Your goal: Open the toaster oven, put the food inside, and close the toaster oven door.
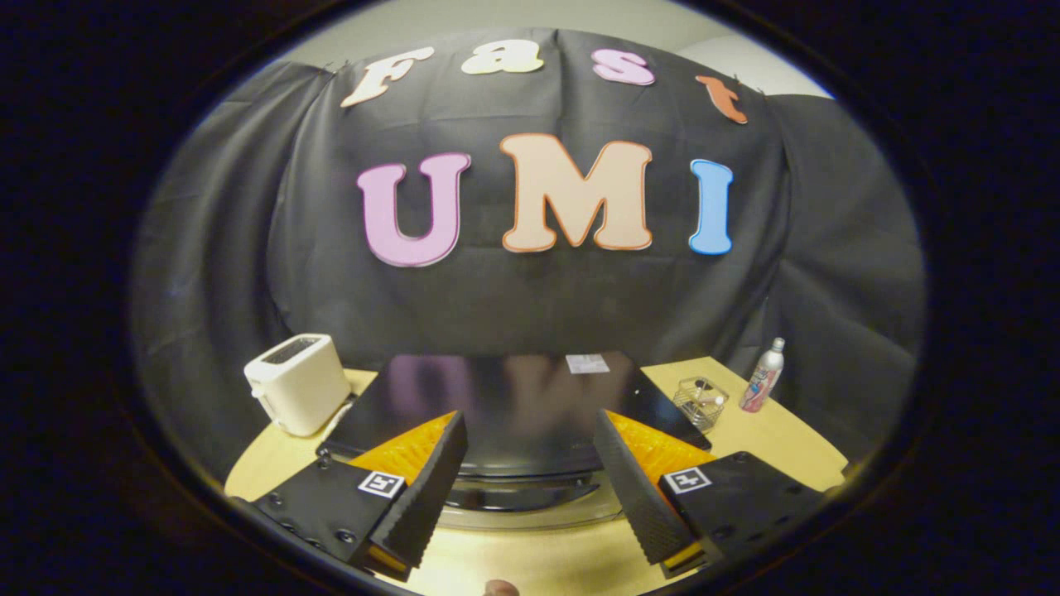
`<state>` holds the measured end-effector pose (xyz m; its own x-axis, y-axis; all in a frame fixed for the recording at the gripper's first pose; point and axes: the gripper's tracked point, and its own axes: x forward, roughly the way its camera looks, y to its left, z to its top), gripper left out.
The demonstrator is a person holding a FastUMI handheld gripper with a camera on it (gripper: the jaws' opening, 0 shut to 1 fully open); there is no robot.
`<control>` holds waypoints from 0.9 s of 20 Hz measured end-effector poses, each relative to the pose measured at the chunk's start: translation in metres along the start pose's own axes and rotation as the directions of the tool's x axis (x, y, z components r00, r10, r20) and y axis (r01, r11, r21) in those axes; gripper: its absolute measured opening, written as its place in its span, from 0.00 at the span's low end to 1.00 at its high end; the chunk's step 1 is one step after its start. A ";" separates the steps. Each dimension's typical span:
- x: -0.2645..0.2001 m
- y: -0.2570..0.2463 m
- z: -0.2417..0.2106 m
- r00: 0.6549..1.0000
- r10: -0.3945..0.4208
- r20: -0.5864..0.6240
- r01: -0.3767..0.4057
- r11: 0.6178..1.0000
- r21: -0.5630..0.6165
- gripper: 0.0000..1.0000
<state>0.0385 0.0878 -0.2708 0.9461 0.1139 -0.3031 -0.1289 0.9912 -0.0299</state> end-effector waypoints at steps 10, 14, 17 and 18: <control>-0.005 -0.002 -0.041 0.997 0.012 -0.075 -0.005 0.995 0.096 0.98; -0.032 -0.005 -0.052 0.997 0.013 -0.079 -0.005 0.995 0.095 0.99; -0.047 -0.007 -0.060 0.996 0.019 -0.088 -0.009 0.994 0.109 0.99; -0.053 -0.008 -0.063 0.995 0.020 -0.094 -0.010 0.994 0.107 0.99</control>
<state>-0.0295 0.0695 -0.3147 0.9110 0.1271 -0.3923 -0.1062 0.9915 0.0748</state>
